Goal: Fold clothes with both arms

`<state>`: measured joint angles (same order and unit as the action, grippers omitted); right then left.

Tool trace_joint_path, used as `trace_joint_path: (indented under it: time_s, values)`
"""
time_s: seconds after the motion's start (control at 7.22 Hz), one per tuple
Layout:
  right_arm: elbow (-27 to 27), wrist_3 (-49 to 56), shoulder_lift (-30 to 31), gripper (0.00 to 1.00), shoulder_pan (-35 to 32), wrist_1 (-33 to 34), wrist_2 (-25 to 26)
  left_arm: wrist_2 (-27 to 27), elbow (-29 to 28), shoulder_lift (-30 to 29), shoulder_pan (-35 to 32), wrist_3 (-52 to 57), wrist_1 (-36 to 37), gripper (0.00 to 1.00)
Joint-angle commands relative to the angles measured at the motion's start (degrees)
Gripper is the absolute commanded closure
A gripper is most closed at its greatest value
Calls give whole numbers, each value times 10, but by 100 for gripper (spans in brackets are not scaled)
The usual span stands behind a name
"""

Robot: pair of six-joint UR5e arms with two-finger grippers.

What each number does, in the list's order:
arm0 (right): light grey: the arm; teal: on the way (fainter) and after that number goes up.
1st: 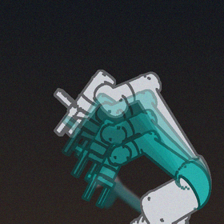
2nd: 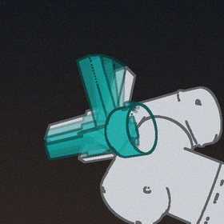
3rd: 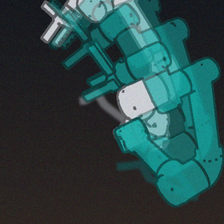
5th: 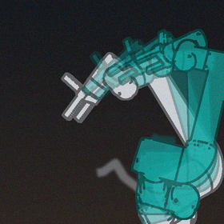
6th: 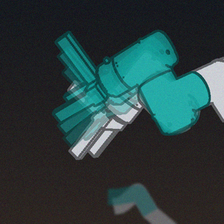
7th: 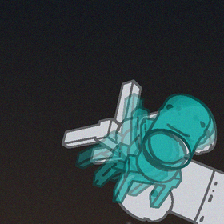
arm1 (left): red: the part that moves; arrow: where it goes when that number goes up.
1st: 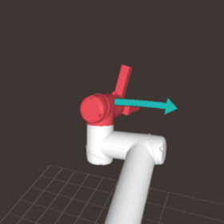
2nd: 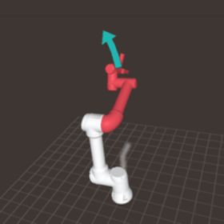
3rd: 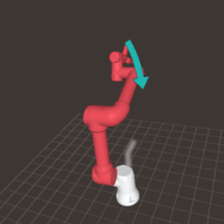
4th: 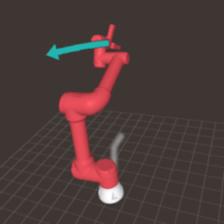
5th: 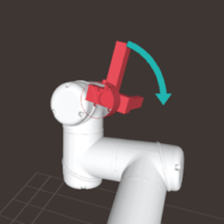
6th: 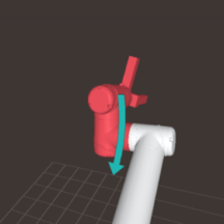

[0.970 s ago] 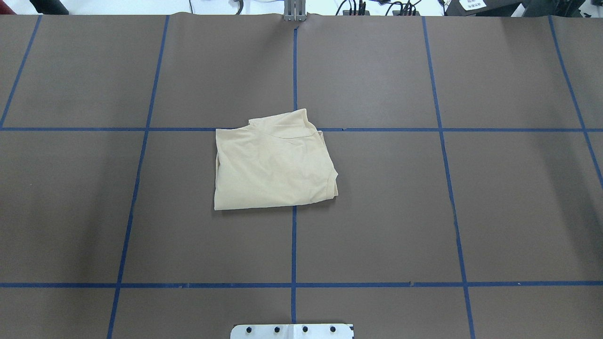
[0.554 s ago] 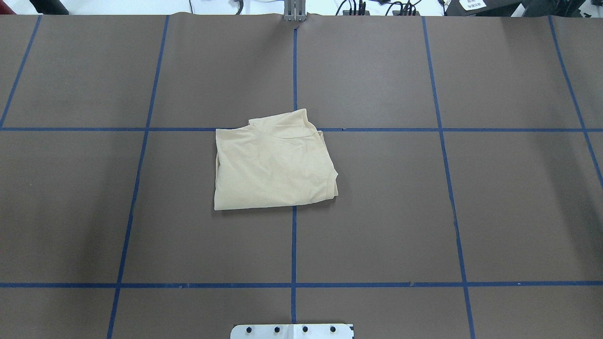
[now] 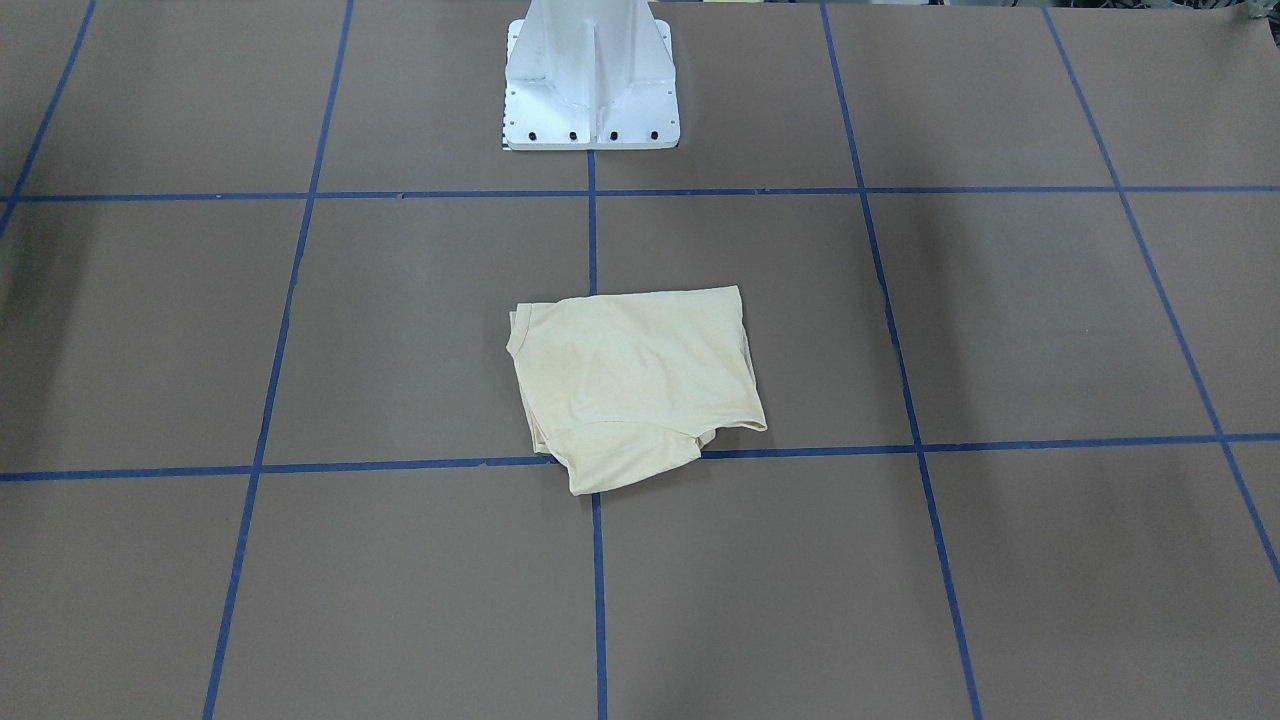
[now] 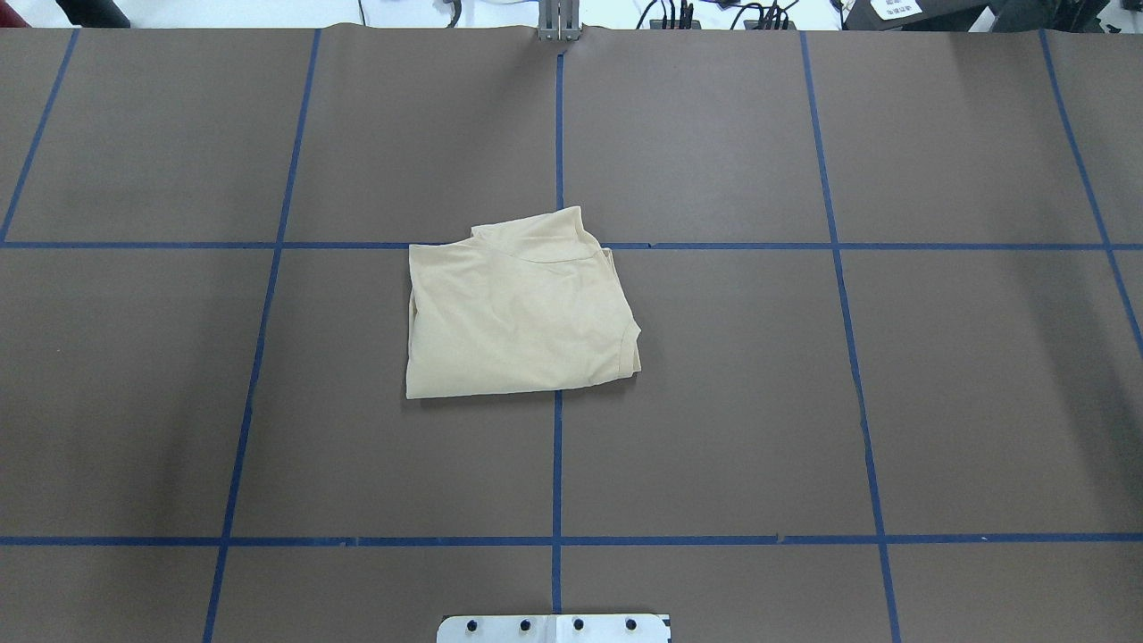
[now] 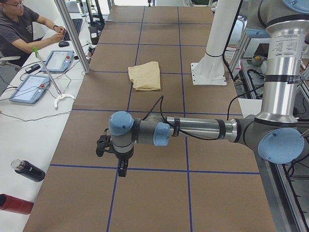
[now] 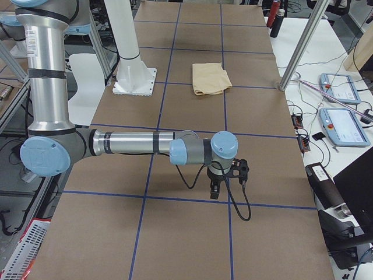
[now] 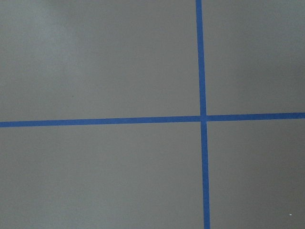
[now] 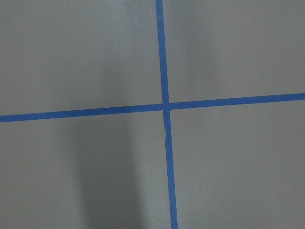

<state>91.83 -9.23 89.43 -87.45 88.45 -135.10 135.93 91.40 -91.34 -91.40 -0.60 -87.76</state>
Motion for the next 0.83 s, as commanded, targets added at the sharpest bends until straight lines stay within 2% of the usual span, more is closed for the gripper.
trace_joint_path:
  time_s: [0.0, 0.55, 0.69]
  values:
    - [4, 0, 0, 0, 0, 1, -1, 13, -1, 0, 1, 0, 8, 0]
    - [14, 0, 1, 0, 0, 8, -6, 14, -1, 0, 0, 1, 7, 0]
    - [12, 0, 4, 0, 0, 9, -31, 14, -1, 0, 0, 1, 6, 0]
